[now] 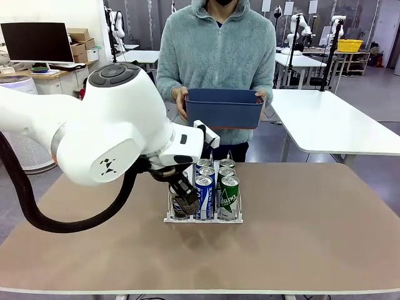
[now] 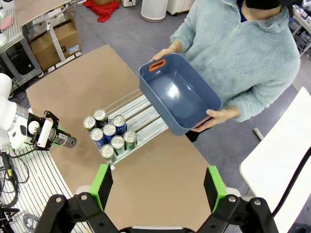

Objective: Fill the beverage cans into the dispenser.
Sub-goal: Place the picked Pepsi coke in the line of the Automatic Can Dispenser with the same cans.

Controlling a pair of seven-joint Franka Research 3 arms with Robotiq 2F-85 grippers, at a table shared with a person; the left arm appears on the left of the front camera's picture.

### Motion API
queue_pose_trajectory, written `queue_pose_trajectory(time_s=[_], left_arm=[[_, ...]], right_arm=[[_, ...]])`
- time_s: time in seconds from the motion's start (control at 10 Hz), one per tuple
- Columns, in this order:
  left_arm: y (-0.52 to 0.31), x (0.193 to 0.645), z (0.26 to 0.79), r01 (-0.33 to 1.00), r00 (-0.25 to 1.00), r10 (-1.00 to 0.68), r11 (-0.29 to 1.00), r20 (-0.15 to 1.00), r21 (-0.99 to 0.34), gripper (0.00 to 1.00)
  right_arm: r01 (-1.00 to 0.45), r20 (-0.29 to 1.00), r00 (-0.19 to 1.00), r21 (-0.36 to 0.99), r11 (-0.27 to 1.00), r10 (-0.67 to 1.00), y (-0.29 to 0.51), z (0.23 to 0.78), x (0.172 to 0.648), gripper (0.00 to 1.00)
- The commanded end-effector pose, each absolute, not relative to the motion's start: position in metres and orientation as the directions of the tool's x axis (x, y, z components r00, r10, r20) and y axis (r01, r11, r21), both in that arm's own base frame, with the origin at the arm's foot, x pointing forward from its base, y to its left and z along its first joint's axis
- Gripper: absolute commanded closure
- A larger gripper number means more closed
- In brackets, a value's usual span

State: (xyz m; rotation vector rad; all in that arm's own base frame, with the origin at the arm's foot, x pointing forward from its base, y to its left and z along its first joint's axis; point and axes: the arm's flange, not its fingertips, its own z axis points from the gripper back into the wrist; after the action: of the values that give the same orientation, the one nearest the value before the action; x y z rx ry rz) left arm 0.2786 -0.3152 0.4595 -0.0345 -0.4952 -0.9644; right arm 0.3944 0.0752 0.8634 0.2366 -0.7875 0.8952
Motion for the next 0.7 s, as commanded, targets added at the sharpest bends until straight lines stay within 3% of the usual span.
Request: queue_pose_trajectory(time_s=[0.0, 0.6], left_arm=[[-0.298, 0.292, 0.452, 0.814, 0.450, -0.769, 0.562, 0.454, 0.144, 0.42], [-0.296, 0.302, 0.445, 0.793, 0.487, -0.766, 0.589, 0.419, 0.154, 0.42]], right_arm=[[-0.768, 0.703, 0.382, -0.120, 0.630, 0.600, 0.076, 0.863, 0.394, 0.00], [-0.768, 0.703, 0.382, -0.120, 0.630, 0.600, 0.076, 0.863, 0.394, 0.00]])
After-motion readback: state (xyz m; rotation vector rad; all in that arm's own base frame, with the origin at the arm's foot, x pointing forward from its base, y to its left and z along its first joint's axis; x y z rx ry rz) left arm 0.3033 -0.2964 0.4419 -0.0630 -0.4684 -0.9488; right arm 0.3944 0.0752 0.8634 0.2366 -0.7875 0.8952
